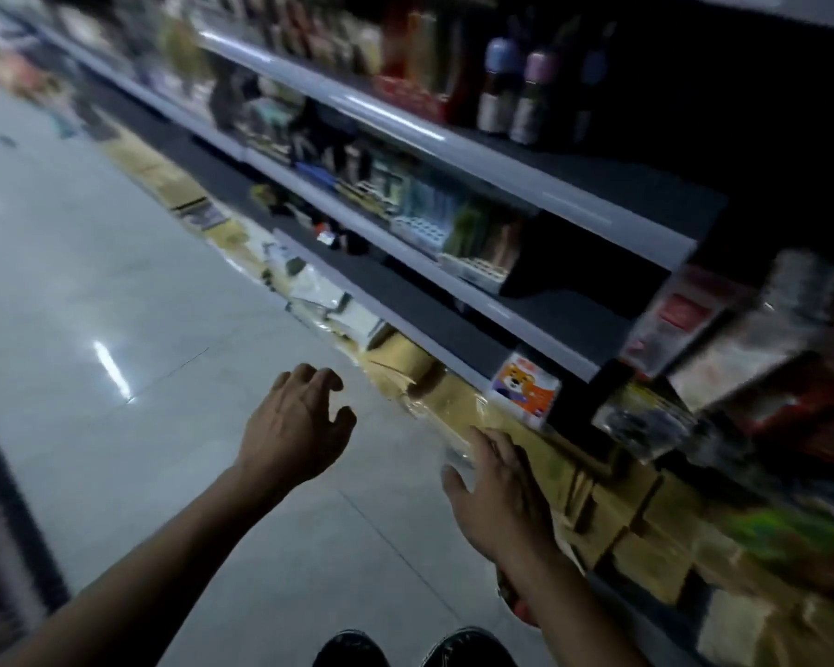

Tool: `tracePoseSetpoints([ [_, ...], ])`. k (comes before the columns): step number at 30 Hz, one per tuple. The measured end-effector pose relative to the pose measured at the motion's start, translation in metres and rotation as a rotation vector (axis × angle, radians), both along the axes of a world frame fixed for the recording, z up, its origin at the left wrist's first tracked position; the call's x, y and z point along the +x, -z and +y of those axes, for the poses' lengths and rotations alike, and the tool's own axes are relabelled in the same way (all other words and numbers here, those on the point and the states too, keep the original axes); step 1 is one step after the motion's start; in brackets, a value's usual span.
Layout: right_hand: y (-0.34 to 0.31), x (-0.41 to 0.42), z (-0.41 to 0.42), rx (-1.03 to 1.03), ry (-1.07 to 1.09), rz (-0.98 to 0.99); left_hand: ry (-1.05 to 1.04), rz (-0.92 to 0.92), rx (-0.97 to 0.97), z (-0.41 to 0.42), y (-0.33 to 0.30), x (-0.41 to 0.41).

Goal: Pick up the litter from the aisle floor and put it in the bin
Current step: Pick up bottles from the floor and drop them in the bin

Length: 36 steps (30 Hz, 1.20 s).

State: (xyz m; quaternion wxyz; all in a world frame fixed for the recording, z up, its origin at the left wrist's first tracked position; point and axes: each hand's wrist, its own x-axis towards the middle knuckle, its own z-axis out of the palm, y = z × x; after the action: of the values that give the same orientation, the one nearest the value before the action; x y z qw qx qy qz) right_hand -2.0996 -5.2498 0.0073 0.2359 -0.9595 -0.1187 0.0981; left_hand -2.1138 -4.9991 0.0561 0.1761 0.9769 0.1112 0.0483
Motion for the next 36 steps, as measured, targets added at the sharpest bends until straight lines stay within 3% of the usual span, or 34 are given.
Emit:
tracePoseSetpoints([
  [7,-0.014,-0.006,0.115,0.022,-0.269,-0.004,-0.353,-0.002,-0.055,0.103,0.003,-0.079],
  [15,-0.022,0.001,0.185,0.055,-0.5,-0.05,-0.624,0.003,-0.071,0.147,0.005,-0.122],
  [36,-0.015,0.097,0.186,0.114,-0.624,-0.044,-0.722,0.021,-0.037,0.116,0.003,-0.053],
])
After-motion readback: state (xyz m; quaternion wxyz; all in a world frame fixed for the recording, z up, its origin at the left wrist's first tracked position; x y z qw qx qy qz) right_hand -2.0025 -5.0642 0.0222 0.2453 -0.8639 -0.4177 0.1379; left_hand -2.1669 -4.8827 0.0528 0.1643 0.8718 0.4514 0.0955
